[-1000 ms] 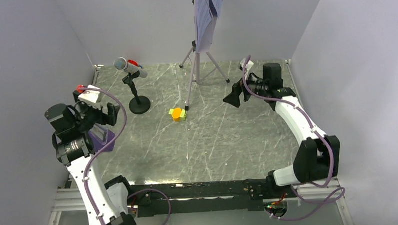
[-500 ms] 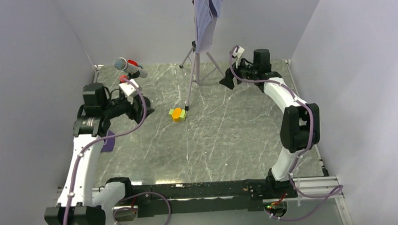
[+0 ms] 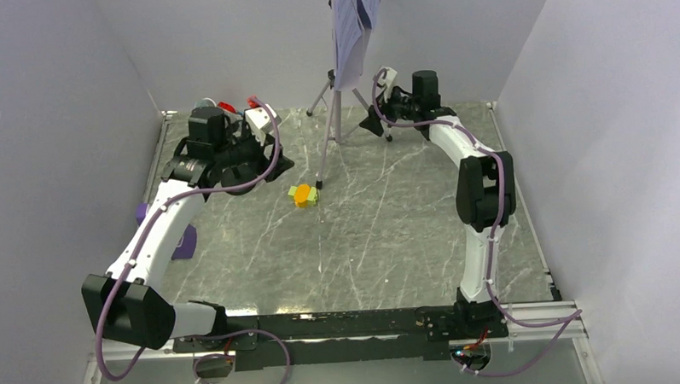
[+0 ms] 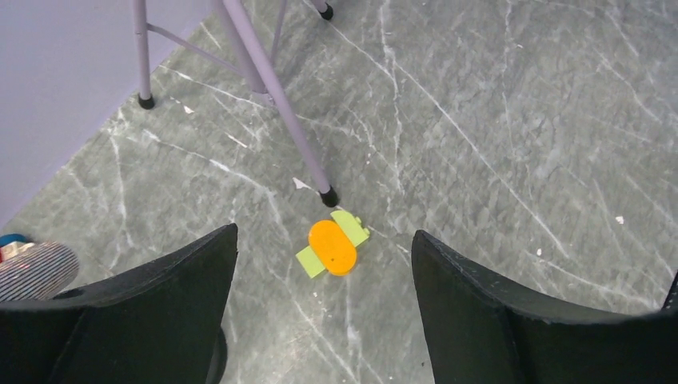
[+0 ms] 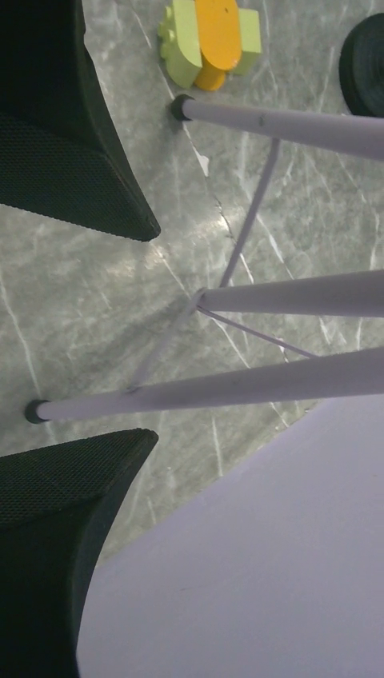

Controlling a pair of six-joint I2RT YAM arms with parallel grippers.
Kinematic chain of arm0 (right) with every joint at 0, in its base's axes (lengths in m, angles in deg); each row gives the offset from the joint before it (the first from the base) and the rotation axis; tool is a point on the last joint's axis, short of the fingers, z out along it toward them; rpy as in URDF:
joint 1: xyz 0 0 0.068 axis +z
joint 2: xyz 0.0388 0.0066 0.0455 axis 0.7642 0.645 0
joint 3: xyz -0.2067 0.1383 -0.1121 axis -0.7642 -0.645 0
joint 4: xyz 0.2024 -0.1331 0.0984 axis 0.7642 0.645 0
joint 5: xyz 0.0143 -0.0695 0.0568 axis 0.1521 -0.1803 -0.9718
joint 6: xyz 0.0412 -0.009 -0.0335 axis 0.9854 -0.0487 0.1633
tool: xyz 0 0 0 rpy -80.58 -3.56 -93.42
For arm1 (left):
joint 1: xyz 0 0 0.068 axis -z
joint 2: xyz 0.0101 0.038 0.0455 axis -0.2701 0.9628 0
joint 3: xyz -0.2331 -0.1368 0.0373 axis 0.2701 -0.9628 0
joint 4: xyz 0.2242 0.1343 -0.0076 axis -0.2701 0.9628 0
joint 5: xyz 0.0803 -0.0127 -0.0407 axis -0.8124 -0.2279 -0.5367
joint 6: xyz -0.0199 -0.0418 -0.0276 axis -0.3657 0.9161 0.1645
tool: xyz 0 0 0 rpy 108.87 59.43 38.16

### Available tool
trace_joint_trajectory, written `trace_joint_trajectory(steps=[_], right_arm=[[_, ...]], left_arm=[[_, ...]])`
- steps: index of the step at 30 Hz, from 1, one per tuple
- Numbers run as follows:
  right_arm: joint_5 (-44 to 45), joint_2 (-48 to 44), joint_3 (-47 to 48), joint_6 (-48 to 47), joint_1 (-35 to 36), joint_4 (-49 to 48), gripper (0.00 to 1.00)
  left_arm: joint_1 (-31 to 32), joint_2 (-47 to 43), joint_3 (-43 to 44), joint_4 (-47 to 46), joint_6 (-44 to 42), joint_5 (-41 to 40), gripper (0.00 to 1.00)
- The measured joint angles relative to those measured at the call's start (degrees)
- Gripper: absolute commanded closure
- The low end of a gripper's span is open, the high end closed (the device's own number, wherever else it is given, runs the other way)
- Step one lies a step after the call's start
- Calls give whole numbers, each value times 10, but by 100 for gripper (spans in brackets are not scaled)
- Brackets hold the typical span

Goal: Pack up the instrument practice props

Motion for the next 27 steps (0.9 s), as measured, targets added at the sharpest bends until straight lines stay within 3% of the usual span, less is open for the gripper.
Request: trace_joint_trajectory(steps=[7,14,27], right_arm=[[2,68,90,1,7,-4,14],[-27,104,150,-11,7,33,30],[-68,56,91,-81,6,101,47]], left_arm=[[36,18,11,0,16,-10,16],[48,22,12,6,11,-10,17],[68,31,9,0,9,-13,18]])
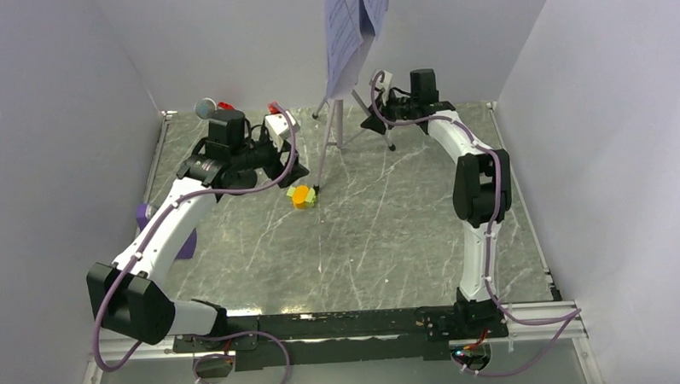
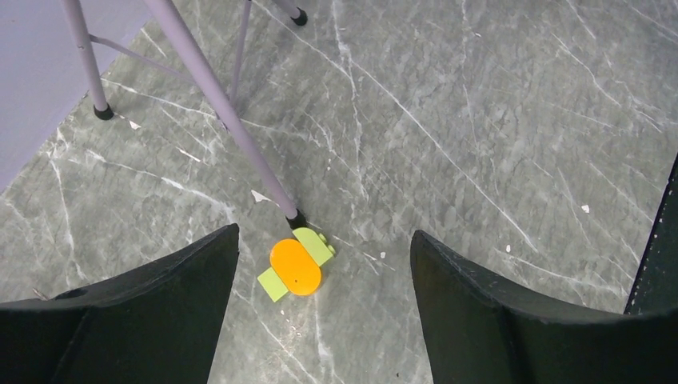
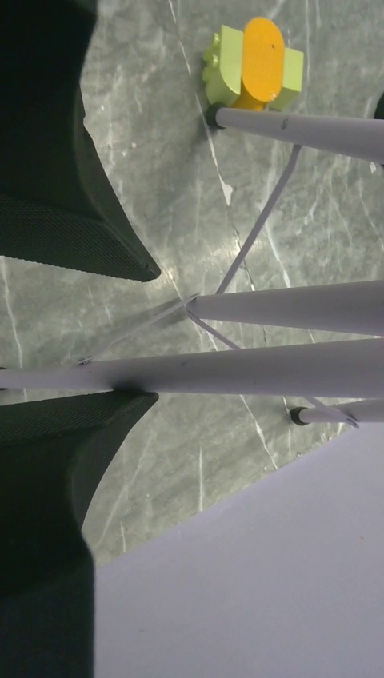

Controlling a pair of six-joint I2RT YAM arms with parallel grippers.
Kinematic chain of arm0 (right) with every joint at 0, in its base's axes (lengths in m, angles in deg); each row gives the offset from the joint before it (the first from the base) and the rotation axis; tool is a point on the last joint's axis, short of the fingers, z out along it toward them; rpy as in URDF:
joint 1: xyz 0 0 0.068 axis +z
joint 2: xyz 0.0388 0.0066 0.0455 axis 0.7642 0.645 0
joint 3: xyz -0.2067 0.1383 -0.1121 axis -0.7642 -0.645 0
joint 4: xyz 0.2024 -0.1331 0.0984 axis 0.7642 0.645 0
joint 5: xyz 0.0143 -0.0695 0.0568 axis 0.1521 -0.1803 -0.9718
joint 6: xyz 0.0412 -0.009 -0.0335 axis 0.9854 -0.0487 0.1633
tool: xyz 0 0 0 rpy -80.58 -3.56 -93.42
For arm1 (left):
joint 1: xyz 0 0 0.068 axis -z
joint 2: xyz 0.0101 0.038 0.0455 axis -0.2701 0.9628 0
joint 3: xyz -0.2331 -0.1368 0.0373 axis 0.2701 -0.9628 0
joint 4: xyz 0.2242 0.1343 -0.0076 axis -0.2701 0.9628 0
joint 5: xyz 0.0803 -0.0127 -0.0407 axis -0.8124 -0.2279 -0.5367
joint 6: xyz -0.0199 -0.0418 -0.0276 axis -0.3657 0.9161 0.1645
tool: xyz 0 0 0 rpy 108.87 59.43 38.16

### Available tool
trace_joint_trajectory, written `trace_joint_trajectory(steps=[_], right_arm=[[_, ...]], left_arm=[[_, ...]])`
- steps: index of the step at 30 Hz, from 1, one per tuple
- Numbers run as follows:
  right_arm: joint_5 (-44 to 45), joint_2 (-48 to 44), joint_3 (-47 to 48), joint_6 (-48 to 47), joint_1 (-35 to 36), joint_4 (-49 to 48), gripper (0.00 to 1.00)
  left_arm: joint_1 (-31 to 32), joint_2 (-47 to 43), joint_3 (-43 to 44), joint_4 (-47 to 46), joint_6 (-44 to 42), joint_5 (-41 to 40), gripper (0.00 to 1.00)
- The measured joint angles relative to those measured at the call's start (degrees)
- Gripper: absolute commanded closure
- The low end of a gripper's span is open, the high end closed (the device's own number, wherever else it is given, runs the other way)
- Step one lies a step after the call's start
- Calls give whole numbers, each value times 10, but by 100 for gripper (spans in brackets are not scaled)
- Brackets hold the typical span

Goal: Pack up the instrument practice props

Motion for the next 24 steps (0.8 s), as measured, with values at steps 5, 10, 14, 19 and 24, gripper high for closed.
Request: trace_joint_trajectory(steps=[5,10,14,19,24], right_arm=[[-11,-40,-50,-4,1,12,55],[-16,-92,-116,1,6,19,58],[-16,-134,-170,15,14,18,58],[-20,-183,-231,43,21,16,57],[-13,-247,-303,69,29,11,55]], left_arm=[[0,-9,-24,-15,3,-15,18],[0,-13,-40,-30,2,-35,19],[0,-17,-55,-46,2,-50,19],[0,-15,-71,-72,7,-59,20],[0,2,-72,-115,26,-59,19]])
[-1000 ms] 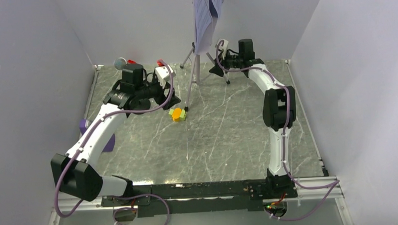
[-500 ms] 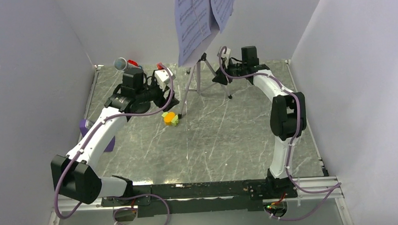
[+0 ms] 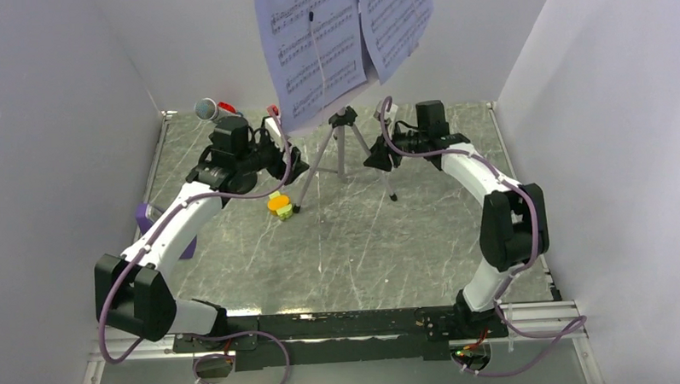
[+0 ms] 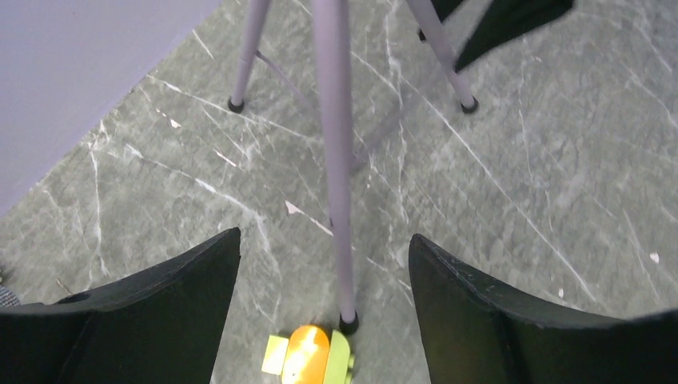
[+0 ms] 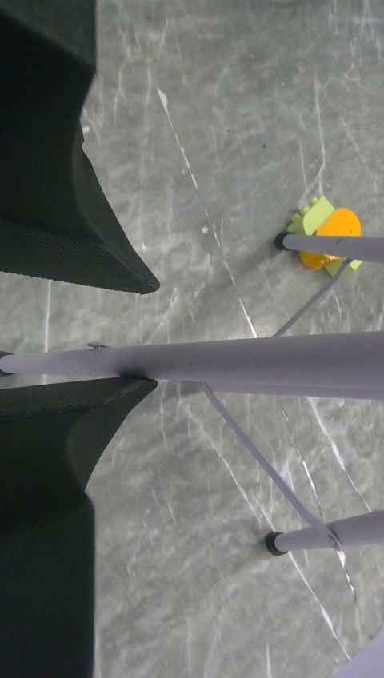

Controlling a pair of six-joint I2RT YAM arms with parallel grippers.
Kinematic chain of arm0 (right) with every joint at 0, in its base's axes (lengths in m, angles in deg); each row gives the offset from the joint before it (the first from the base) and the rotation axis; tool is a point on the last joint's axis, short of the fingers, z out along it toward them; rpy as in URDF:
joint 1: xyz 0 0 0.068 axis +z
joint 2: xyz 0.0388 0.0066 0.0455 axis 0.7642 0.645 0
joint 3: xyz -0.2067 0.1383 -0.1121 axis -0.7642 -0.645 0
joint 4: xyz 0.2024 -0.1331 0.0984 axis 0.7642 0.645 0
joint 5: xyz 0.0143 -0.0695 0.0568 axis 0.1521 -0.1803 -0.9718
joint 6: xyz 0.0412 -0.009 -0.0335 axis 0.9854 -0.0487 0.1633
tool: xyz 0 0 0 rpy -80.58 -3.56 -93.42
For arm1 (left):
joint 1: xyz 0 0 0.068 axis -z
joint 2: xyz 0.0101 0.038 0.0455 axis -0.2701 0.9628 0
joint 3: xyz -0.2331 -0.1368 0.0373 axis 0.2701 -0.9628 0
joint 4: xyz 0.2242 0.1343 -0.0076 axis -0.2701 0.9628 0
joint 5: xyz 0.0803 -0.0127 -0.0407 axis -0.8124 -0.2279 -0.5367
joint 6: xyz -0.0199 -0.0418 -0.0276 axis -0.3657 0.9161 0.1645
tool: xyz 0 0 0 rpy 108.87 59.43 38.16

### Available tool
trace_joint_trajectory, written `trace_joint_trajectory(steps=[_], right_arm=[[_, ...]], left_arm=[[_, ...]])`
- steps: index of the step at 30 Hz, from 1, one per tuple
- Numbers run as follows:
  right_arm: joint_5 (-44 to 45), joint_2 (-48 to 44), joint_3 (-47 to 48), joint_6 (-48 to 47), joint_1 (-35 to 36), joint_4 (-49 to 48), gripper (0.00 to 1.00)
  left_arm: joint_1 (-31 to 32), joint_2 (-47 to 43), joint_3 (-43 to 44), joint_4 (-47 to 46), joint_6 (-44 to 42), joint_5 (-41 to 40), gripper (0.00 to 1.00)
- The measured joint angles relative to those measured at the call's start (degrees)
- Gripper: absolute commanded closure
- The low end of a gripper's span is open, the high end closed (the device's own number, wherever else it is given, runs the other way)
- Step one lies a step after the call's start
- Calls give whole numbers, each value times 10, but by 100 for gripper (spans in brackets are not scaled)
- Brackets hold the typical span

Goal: Pack up the instrument practice props

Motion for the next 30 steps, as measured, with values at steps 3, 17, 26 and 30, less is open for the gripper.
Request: trace_joint_trajectory(steps=[3,17,26,30], right_arm=[[11,-35,-41,18,10,-14,54],[21,-113,-136,120,46,-78,45],[7,-173,-144,115,60,-67,32],[3,-186,-144,107,59,-54,32]], left_arm=[[0,14,-1,-36,20,0,19],[0,-24,-100,-79,62,-17,16],[0,-132,-210,-28,31,-45,15],[1,-133,-247,-6,3,-48,14]])
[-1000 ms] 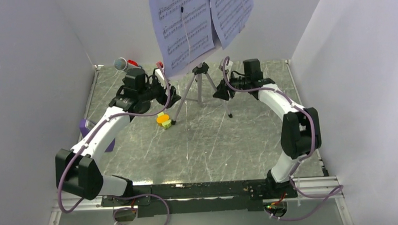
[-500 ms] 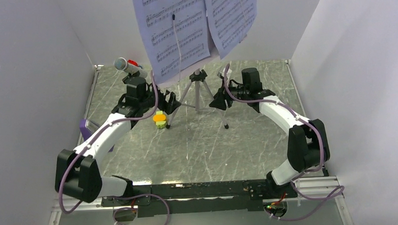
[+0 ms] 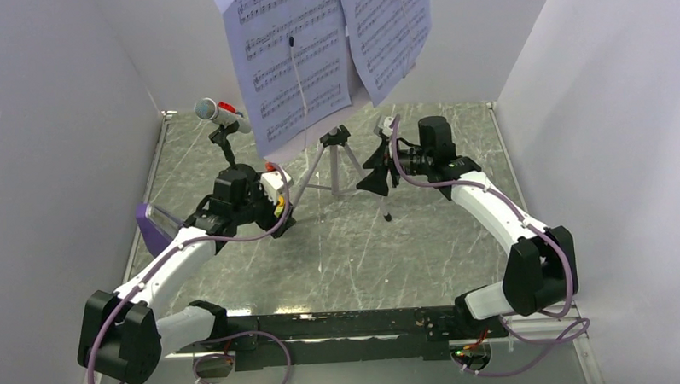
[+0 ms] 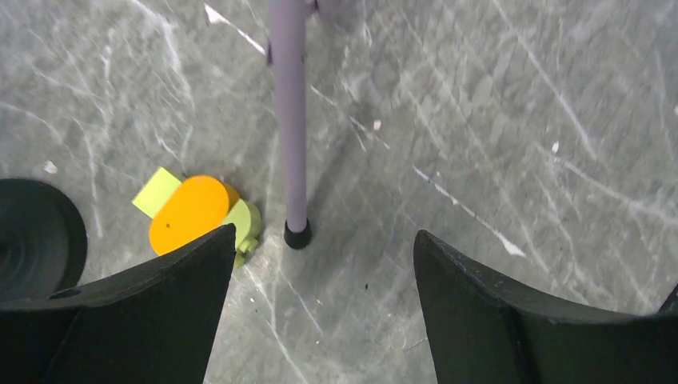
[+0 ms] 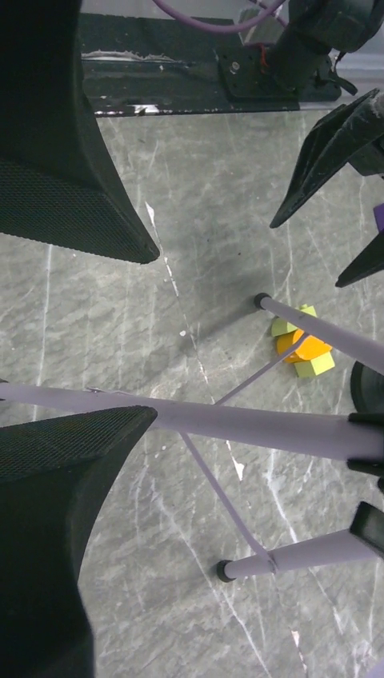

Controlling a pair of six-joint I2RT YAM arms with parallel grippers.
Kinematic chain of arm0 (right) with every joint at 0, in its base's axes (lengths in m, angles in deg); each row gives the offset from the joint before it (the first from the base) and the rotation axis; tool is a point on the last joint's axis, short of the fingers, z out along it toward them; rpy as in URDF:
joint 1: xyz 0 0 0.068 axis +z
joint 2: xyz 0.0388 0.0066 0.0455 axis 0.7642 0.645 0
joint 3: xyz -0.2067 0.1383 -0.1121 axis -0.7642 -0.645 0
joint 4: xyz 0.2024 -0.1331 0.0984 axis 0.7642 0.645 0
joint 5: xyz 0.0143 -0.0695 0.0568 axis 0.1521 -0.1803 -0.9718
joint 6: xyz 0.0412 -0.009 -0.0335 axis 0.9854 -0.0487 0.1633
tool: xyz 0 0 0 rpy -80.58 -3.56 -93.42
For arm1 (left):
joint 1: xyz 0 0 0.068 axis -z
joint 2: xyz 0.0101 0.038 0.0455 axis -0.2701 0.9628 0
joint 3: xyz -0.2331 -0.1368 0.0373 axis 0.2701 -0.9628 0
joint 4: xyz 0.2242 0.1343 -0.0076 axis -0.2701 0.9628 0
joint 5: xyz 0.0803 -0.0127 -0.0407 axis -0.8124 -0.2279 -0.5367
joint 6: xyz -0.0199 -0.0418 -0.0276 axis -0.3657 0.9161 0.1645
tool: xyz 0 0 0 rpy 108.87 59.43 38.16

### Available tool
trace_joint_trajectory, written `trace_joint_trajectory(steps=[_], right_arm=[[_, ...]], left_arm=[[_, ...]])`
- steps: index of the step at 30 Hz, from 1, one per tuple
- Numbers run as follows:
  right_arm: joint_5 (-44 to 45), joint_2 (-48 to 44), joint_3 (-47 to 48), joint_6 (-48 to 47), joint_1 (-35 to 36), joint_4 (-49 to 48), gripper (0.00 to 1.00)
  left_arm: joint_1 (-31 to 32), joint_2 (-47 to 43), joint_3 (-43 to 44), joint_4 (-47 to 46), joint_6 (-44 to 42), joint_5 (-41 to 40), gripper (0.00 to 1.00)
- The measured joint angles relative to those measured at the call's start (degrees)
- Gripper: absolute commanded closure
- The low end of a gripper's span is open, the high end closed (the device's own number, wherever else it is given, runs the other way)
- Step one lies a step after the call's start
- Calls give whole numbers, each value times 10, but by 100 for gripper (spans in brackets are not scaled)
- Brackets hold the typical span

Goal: Pack up the instrument practice props

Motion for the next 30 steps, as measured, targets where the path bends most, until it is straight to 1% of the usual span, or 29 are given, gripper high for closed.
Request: trace_joint_trajectory(steps=[4,9,15,17,19,23,27,30], right_arm=[[4,-5,-1,-14,-11,13,31],[24,-12,-27,-44,-27,8,26],[39,10,-58,-75,-22,-2,26],[44,20,-67,-76,-17,-10,29],[48,27,-79,-75,-9,-23,35],[53,30,-96,-68,4,-48,42],[55,30,-105,-61,12,-70,43],[61,29,-112,-57,23,-83,43]], left_arm=[[10,10,-8,8,-22,-8,15],[20,49,-3,-17,-34,-17,15],[22,129,54,-44,-45,-33,16],[22,152,76,-60,-49,-47,17],[22,169,89,-80,-54,-60,17],[26,204,93,-124,-63,-80,17],[29,242,93,-167,-65,-96,17],[27,253,93,-201,-66,-109,17]])
